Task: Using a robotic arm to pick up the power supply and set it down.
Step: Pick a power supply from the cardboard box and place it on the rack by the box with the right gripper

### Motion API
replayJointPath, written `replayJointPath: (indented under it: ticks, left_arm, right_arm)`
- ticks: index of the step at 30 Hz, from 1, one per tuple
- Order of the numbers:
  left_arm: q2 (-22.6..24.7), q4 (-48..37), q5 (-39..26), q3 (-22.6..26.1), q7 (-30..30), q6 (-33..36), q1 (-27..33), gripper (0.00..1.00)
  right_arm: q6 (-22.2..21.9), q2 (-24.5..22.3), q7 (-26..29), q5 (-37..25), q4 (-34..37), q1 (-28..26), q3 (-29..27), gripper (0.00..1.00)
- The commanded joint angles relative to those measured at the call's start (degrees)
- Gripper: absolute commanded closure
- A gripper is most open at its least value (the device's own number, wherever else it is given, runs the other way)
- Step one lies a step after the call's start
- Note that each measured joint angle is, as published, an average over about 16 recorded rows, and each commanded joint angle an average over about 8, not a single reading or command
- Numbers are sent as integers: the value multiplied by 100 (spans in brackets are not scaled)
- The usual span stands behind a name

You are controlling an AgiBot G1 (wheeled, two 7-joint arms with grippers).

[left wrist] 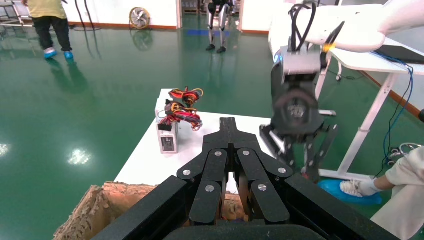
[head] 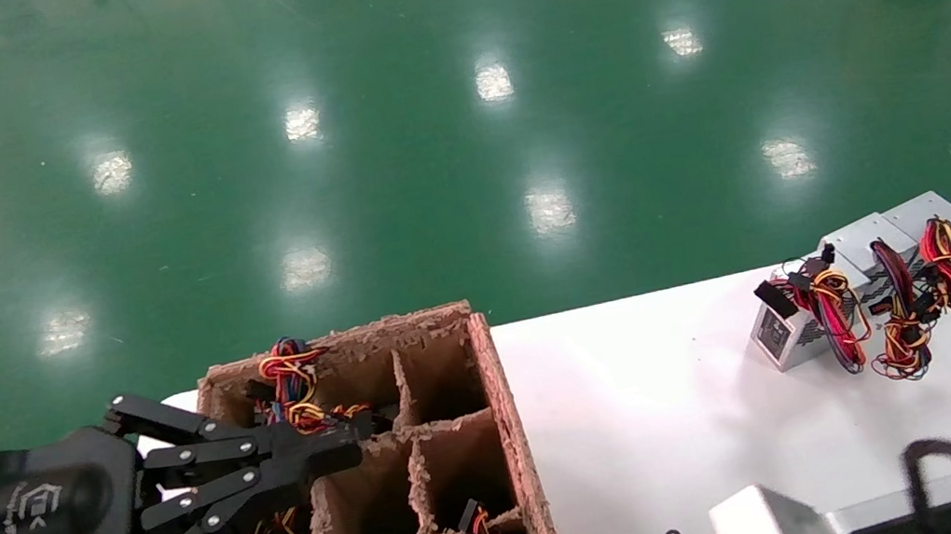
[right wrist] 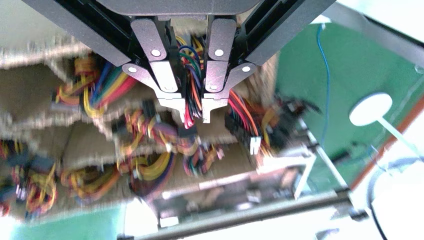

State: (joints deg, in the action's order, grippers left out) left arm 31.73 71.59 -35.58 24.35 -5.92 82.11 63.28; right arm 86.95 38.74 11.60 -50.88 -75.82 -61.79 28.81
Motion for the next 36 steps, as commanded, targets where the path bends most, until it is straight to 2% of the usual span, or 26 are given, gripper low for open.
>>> replayJointPath:
  ticks: [1,12,18,25,36]
  left_arm:
    - [0,0,0,0,0,0,0,100]
    - [0,0,0,0,0,0,0,100]
    - [0,0,0,0,0,0,0,100]
    - [0,0,0,0,0,0,0,100]
    - [0,0,0,0,0,0,0,100]
  right_arm:
    - [52,-35,43,171,-5,-4,-46,100]
    - [250,-201,331,2180,184,191,-585,100]
    - [198,-168,475,2986,273,93,-813,100]
    - [-95,-127,579,3612,462,-103,-1101,100]
    - [-831,-434,266,3953,884,66,-1588,100]
